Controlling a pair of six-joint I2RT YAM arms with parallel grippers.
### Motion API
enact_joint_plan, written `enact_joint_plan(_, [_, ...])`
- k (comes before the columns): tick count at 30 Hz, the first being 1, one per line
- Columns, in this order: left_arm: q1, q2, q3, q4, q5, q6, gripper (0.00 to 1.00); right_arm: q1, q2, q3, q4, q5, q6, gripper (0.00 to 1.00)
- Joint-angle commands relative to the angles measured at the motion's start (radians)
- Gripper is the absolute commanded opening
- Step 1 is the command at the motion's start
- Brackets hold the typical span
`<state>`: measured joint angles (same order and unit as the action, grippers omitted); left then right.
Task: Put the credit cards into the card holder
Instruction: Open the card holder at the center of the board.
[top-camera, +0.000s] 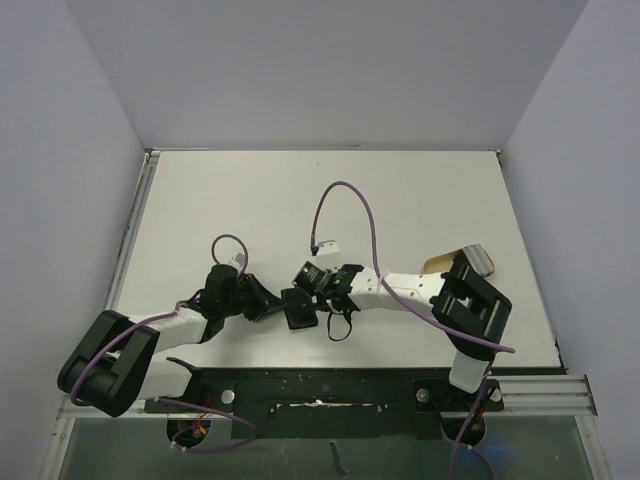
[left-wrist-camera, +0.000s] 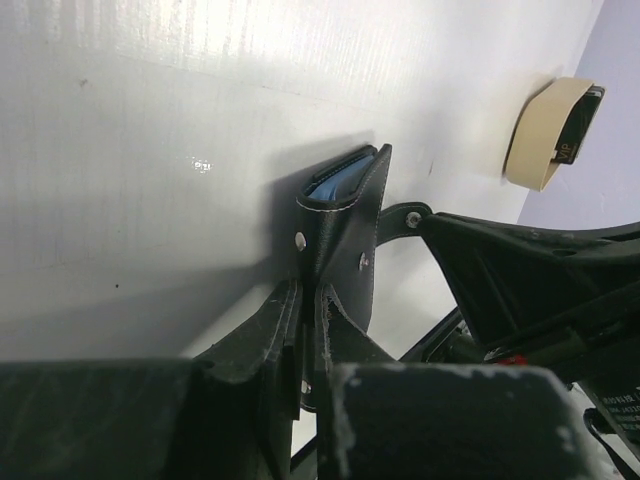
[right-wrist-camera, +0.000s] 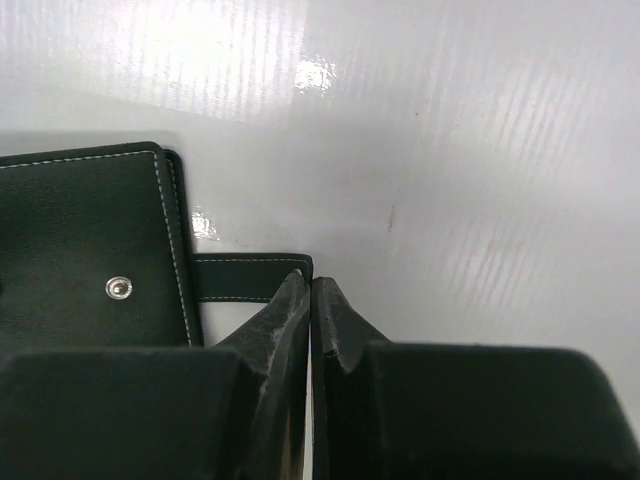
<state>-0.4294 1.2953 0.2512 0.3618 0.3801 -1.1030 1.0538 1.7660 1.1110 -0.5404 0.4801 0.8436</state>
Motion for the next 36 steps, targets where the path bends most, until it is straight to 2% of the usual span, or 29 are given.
enact_joint_plan(1, [0.007,0.018,0.031,0.036,0.003,0.030,0.00,-0.005,-0.070,-0.019,-0.032,0.069,0.005,0.00])
enact_joint_plan(3, [0.008,0.027,0.053,0.031,0.007,0.039,0.04,-0.005,-0.102,-0.022,-0.035,0.075,0.013,0.00])
enact_joint_plan(7, [0.020,0.013,0.136,-0.066,-0.002,0.088,0.31,-0.005,-0.210,-0.052,0.042,0.024,-0.003,0.00])
enact_joint_plan(12, [0.031,-0.101,0.228,-0.295,-0.090,0.191,0.52,-0.005,-0.324,-0.102,0.200,-0.103,-0.004,0.00])
enact_joint_plan(15, [0.035,-0.165,0.242,-0.366,-0.096,0.228,0.57,-0.006,-0.339,-0.110,0.267,-0.156,0.006,0.00])
enact_joint_plan(18, [0.039,-0.215,0.211,-0.363,-0.043,0.227,0.61,-0.007,-0.336,-0.107,0.315,-0.206,0.015,0.00])
enact_joint_plan(21, [0.040,-0.233,0.178,-0.349,0.013,0.214,0.61,-0.005,-0.334,-0.108,0.345,-0.227,0.028,0.00])
enact_joint_plan(27, [0.040,-0.245,0.115,-0.345,0.010,0.197,0.61,-0.008,-0.347,-0.132,0.337,-0.196,0.061,0.00])
enact_joint_plan(36, [0.040,-0.210,0.063,-0.198,0.085,0.147,0.61,-0.009,-0.396,-0.154,0.363,-0.207,0.072,0.00])
